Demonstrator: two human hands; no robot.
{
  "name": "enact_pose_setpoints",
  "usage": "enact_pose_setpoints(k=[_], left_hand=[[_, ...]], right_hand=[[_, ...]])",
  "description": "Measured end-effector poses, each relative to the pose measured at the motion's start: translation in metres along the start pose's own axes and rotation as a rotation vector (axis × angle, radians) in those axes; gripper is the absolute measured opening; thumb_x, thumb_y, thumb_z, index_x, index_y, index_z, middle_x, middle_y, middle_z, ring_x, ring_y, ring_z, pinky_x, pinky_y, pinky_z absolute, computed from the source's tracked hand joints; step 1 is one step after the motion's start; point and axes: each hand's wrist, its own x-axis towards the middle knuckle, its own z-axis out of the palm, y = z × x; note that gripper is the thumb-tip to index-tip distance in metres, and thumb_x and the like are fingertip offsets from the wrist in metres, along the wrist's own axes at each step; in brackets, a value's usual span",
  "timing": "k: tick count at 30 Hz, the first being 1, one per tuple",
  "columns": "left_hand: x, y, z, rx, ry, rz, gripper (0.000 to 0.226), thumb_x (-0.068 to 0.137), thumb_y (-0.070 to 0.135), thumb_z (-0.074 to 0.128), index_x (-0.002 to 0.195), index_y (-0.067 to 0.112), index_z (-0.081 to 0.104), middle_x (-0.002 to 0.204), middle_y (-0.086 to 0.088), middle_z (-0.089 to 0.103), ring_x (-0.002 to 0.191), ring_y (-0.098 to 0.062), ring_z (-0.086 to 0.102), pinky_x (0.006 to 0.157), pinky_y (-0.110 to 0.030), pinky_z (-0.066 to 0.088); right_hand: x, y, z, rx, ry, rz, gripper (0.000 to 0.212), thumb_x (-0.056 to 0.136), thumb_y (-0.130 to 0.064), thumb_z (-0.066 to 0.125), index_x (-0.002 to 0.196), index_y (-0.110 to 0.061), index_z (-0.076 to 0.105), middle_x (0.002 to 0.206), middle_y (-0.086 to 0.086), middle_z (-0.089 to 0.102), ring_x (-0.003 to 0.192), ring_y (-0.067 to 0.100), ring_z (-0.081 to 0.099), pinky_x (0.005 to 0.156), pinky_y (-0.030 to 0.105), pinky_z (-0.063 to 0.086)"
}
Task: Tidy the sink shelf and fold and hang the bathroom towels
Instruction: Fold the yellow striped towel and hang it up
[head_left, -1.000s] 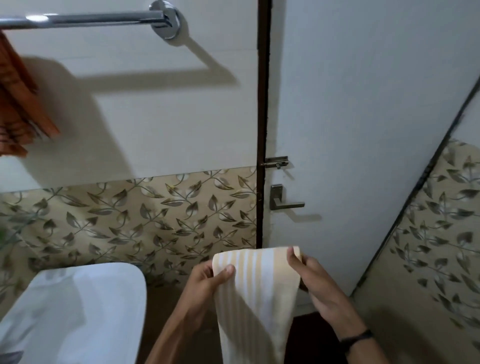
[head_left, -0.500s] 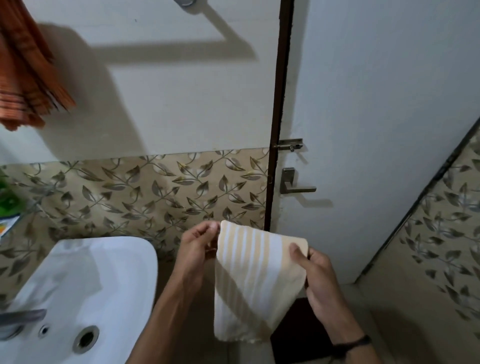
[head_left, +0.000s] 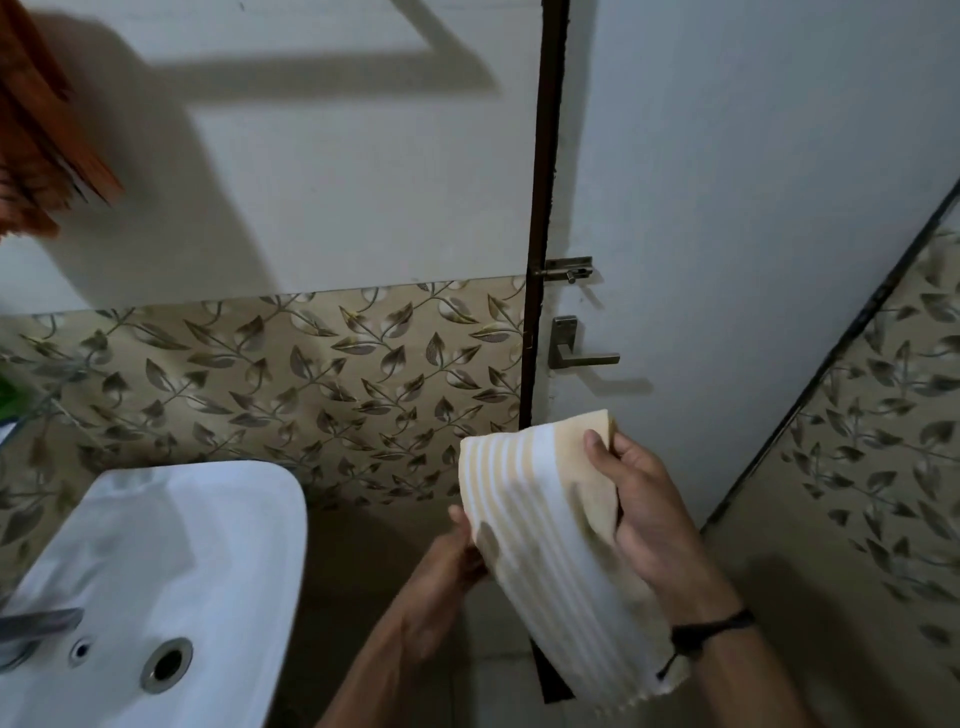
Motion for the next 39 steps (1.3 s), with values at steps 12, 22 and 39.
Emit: enact_pose_setpoints(k=[12, 22, 39], left_hand=[[0.007, 0.056, 0.011, -0.196, -0.053, 0.234, 0.032, 0.090, 0.011, 0.071, 0.121, 0.002, 0.067, 0.116, -0.024, 0.070, 0.099, -0.034, 0.069, 0.088, -0.045, 0.057], [0.005, 0.084, 0.000, -0.104, 0.017, 0.405, 0.032, 0.087, 0.004, 0.074, 0.117, 0.006, 0.063, 0.115, -0.025, 0.067, 0.100, -0.038, 0.067, 0.087, -0.057, 0.057], [0.002, 0.066, -0.029, 0.195, 0.137, 0.441, 0.063, 0.081, 0.009, 0.082, 0.130, 0.044, 0.060, 0.126, -0.008, 0.064, 0.101, -0.024, 0.067, 0.083, -0.034, 0.059]], right_hand=[[0.005, -0.012, -0.024, -0.324, -0.013, -0.029, 0.021, 0.102, -0.027, 0.056, 0.114, -0.018, 0.070, 0.105, 0.001, 0.078, 0.094, 0.013, 0.072, 0.073, 0.026, 0.051], [0.008, 0.040, -0.023, -0.176, 0.074, -0.032, 0.039, 0.076, -0.022, 0.080, 0.110, -0.004, 0.074, 0.101, 0.009, 0.078, 0.099, 0.025, 0.072, 0.086, 0.035, 0.055], [0.005, 0.032, 0.010, -0.139, 0.095, -0.154, 0.058, 0.086, 0.000, 0.074, 0.121, -0.036, 0.045, 0.102, 0.010, 0.078, 0.090, 0.025, 0.075, 0.083, 0.042, 0.058]])
